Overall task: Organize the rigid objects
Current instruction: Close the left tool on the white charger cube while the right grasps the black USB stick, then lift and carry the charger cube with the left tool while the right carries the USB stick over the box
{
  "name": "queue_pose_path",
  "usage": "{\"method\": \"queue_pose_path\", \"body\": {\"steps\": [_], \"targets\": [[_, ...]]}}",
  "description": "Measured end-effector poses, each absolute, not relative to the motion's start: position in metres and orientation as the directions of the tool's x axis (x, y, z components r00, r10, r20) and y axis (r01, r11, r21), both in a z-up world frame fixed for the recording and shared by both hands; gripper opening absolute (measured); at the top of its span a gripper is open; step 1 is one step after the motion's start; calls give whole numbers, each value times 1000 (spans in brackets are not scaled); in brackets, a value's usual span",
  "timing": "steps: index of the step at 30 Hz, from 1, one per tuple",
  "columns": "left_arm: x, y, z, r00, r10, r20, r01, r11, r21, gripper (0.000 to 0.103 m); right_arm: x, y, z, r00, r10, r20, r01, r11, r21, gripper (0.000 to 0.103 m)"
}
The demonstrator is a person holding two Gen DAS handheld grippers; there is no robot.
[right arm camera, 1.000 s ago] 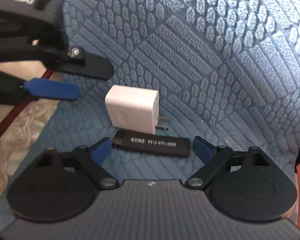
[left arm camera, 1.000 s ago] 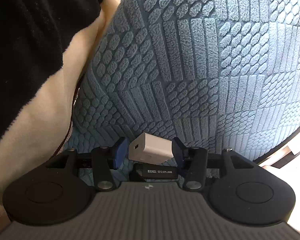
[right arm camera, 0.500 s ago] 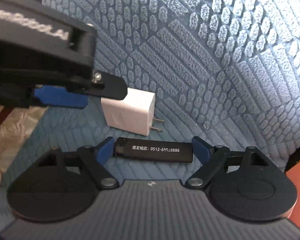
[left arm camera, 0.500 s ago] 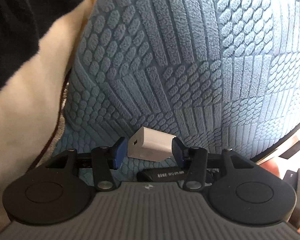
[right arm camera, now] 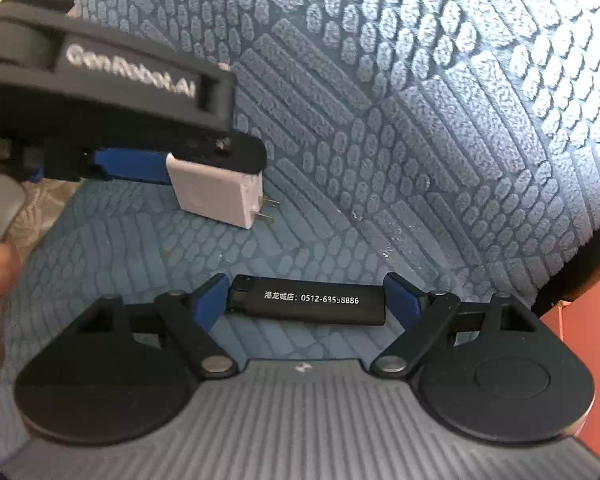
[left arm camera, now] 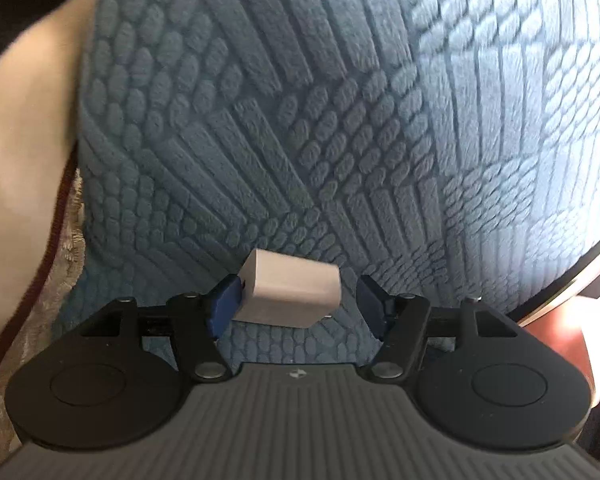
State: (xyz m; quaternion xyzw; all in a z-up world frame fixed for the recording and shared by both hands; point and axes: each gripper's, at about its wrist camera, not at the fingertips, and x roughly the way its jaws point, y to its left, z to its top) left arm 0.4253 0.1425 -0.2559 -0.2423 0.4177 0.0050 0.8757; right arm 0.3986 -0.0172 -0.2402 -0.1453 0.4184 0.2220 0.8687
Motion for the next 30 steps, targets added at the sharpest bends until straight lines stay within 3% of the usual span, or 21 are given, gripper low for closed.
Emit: {"method": "queue_pose_path", "body": {"steps": [7, 19, 30], "targets": [[446, 111, -264, 618, -100, -780, -183, 946, -267, 69, 411, -36, -242, 548, 249, -799, -481, 875, -57, 86], [457, 101, -278, 615, -98, -782, -220, 931, -290, 65, 414, -46, -246, 539, 245, -806, -476, 878, -52, 86], [441, 146, -244, 604, -150, -783, -291, 873, -391, 60, 406, -39, -225, 566, 263, -781, -480, 876, -53, 86]]}}
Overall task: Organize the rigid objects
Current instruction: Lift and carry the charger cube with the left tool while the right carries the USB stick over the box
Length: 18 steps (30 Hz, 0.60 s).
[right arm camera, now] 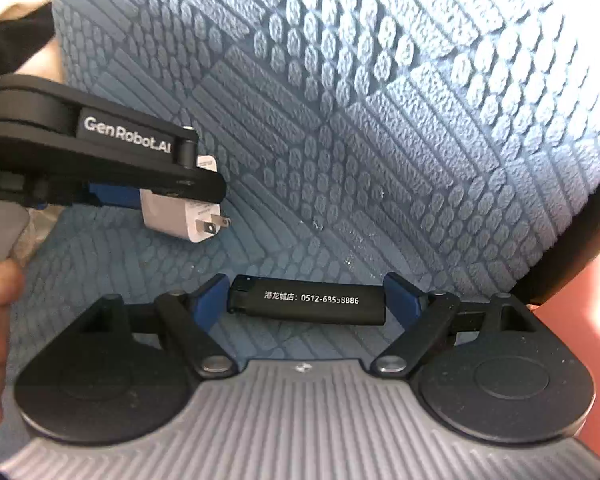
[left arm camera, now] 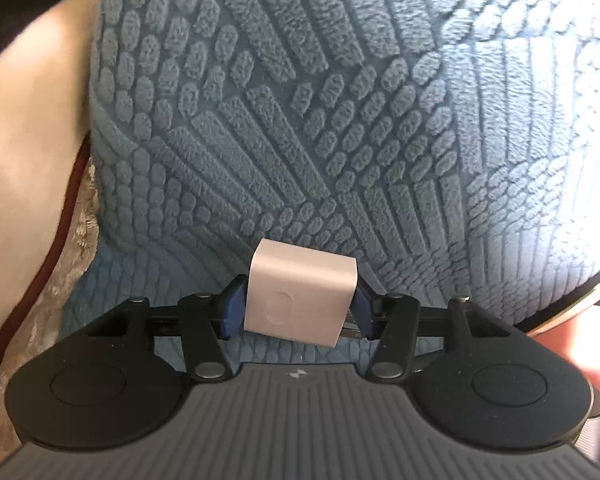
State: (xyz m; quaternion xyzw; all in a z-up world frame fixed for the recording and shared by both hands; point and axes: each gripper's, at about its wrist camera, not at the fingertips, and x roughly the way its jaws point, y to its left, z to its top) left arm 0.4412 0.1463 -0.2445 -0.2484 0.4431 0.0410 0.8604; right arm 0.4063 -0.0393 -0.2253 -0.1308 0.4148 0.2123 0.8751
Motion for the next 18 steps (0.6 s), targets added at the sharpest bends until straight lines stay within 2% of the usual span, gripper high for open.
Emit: {"method": "queue_pose_path", "body": {"steps": [12, 18], "targets": [[386, 123, -214, 616, -159, -771, -288, 866, -408, 60, 371, -55, -182, 570, 290, -769, -437, 900, 16, 86], [341, 117, -191, 631, -150, -761, -268, 878, -395, 60, 348, -56, -155, 610, 295, -736, -443, 896, -9, 86]]}}
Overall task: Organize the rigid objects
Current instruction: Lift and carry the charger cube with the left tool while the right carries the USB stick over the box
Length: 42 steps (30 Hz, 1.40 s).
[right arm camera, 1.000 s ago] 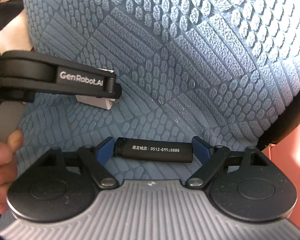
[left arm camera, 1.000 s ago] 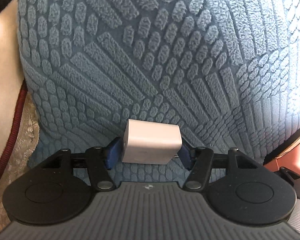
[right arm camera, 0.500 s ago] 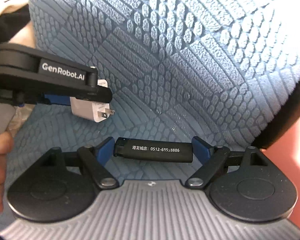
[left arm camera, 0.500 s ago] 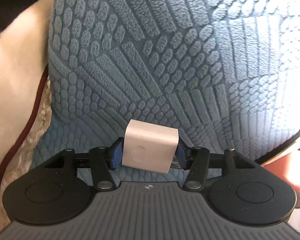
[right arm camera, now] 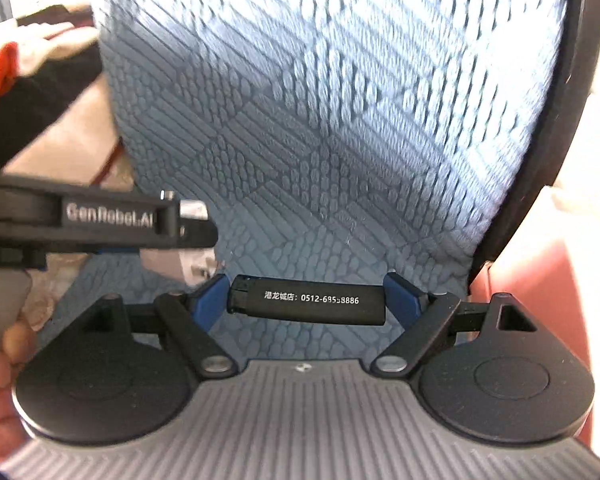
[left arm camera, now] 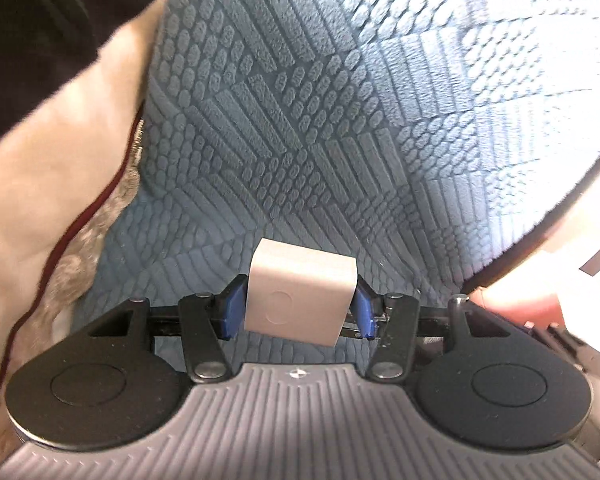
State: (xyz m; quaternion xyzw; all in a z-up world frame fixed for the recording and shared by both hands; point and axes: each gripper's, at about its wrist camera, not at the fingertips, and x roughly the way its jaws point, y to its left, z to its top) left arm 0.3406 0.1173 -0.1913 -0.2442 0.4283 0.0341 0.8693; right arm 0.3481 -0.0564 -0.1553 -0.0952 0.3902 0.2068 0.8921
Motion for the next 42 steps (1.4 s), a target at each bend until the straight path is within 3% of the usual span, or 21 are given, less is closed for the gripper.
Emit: {"method": "queue_pose_path", "body": {"steps": [8, 27, 42], "targets": [[290, 111, -160, 664, -122, -738, -214, 915, -343, 60, 310, -72, -135, 621, 315, -718, -438, 899, 16, 86], [210, 86, -126, 699, -180, -692, -201, 880, -431, 60, 232, -125, -97, 616, 343, -709, -449, 892, 41, 86], [186, 30, -50, 729, -200, -655, -181, 866, -466, 60, 212, -194, -30, 638, 333, -694, -406, 912, 64, 86]]}}
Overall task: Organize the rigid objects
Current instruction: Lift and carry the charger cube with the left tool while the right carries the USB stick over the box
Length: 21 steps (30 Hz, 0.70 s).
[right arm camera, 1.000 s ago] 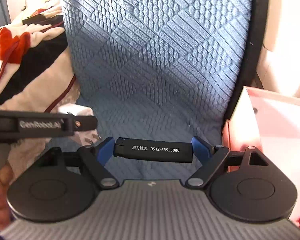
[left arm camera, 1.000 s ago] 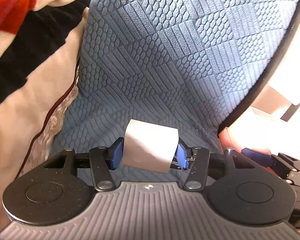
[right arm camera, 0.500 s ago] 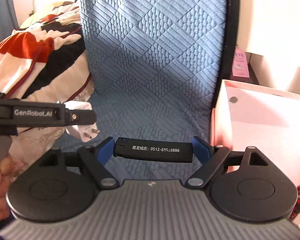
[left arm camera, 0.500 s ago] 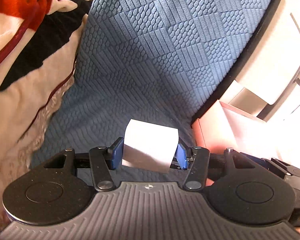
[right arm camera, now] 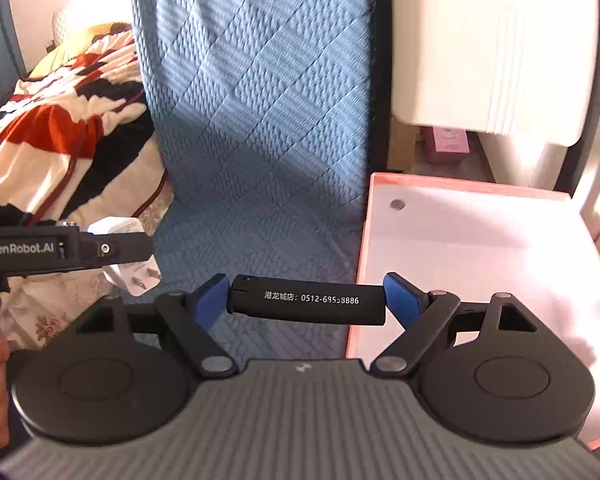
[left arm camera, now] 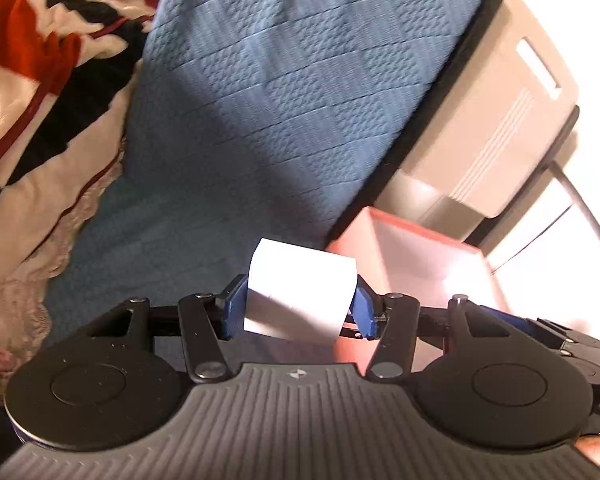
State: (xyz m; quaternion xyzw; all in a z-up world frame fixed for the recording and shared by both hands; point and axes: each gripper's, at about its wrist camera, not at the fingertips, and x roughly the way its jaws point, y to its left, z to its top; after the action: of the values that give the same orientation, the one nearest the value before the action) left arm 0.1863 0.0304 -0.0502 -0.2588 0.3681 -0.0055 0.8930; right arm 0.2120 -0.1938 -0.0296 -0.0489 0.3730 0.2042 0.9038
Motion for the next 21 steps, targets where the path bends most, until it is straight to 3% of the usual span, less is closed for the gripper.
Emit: {"method": "queue_pose_path", "body": {"steps": [12, 21], "targets": [[230, -30, 15, 761, -194, -619, -132, 888, -440, 60, 237, -252, 21, 696, 351, -627, -391, 917, 80, 86], [266, -81, 21, 763, -195, -616, -101, 905, -413, 60, 267, -305, 24, 716, 314, -623, -347, 935, 73, 86]]}}
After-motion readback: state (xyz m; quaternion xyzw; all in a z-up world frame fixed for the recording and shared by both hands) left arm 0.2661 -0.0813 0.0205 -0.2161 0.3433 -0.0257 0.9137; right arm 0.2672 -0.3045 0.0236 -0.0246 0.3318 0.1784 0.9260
